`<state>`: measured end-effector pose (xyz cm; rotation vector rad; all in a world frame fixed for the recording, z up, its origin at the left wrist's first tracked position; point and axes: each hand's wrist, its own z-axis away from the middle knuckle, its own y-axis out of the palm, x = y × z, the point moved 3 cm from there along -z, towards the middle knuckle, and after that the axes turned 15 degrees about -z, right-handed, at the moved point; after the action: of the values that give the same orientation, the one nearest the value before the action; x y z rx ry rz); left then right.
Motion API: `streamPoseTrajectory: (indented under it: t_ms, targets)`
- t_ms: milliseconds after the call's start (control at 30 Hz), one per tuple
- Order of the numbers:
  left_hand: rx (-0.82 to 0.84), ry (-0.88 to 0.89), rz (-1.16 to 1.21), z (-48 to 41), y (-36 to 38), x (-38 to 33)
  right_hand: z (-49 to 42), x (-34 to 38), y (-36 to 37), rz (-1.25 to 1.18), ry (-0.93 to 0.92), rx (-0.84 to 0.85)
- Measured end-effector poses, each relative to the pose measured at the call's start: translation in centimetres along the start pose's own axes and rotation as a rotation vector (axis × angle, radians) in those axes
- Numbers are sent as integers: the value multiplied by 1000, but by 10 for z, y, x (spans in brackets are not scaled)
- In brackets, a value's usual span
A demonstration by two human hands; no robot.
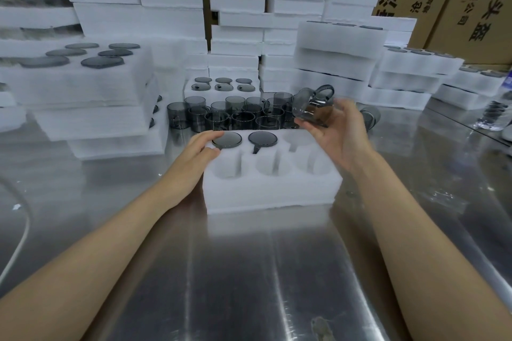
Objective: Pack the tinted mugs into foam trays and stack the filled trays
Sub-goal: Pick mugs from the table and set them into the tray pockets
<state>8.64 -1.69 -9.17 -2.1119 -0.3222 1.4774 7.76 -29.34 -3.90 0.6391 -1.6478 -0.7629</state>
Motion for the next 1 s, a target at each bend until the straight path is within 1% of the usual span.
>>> streamPoseTrajectory:
  t_ms: [167,300,433,533,667,767,867,1000]
  targets:
    - [-5,-1,-3,0,0,0,-3,0,-2,144,-29,32]
    - [-6,3,-5,0,0,-1,-5,1,-4,149,-56,26]
    - [-5,1,-9,0,0,-1,-5,5,-5,248,-127,39]
    - [-3,-6,-10,0,0,-1,-4,8,-6,463,-155,63]
    - [-12,-3,-9,0,0,-1,3,2,-1,814,-179,165]
    - [-12,-6,-3,0,0,-1,4,-2,2,916,-214,191]
    - [-5,2,-4,1,0,-1,6,-2,3,1023,-292,177]
    - [-12,2,-4,2,0,-2,8,0,8,1255,-331,234]
